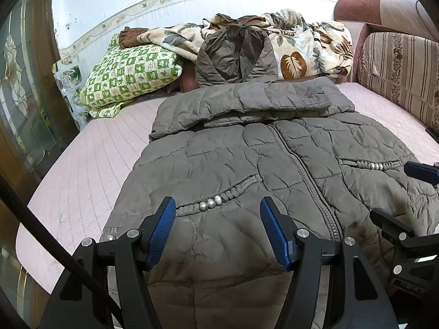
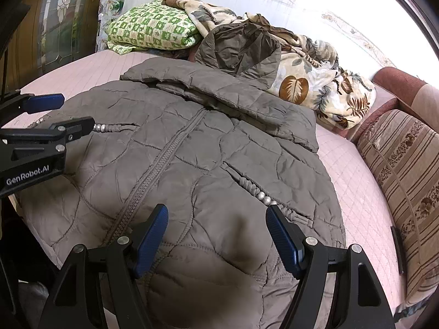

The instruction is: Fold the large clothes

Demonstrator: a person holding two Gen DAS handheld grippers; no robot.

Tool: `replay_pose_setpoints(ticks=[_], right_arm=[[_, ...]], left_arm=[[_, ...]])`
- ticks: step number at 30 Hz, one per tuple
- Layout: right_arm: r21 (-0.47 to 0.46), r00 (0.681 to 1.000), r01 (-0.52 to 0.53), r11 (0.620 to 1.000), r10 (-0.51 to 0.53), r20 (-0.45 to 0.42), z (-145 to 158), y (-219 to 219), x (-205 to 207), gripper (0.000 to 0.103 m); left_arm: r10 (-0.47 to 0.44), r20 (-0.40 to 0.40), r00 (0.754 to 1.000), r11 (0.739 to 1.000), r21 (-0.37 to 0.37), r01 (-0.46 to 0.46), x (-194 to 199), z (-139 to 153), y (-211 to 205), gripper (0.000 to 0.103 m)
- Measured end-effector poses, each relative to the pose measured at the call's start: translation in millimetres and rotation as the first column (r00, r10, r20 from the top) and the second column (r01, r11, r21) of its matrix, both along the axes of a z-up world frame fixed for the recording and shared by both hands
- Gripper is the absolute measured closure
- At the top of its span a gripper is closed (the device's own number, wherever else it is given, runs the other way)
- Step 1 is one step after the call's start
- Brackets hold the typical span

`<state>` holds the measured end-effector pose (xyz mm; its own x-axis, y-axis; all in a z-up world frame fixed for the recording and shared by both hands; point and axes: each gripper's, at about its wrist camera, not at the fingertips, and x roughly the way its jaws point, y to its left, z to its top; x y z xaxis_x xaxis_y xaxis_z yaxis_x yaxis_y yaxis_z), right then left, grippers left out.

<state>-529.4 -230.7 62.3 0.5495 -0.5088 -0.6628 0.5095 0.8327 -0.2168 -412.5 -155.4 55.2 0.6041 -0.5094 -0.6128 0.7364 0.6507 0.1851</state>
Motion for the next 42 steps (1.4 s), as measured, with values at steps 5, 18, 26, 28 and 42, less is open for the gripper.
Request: replay_pose_setpoints(ticks=[5, 18, 26, 28, 42], right_arm=[[-0.006, 0.999, -0.010, 1.000, 0.010, 0.032, 9, 1, 2, 0.025], [0.123, 0.982, -0.079, 0.989, 0.056, 0.180, 61, -30, 1, 0.025], [0.316, 0.952, -0.061, 0.947, -0.040, 0.303, 158, -131, 55, 0.025], [0.373, 0.942, -0.037, 0.927, -0.092, 0.322, 178, -163, 80, 0.025], [0.193, 0.976, 0.109, 0.975, -0.142, 0.168, 195, -284, 344, 0.026]], left_arm=[[0.017, 0.006, 1.000, 1.000, 0.004, -0.017, 0, 5, 6, 0.040], [-0.008, -0.095, 0.995, 0.983, -0.182, -0.010, 74, 90, -44, 0.034], [0.096, -0.211, 0.973, 0.975, -0.176, -0.134, 151, 38, -71, 0.033], [0.092, -0.253, 0.963, 0.975, -0.174, -0.139, 162, 30, -75, 0.033], [0.090, -0.126, 0.988, 0.986, -0.131, -0.106, 184, 26, -97, 0.033]])
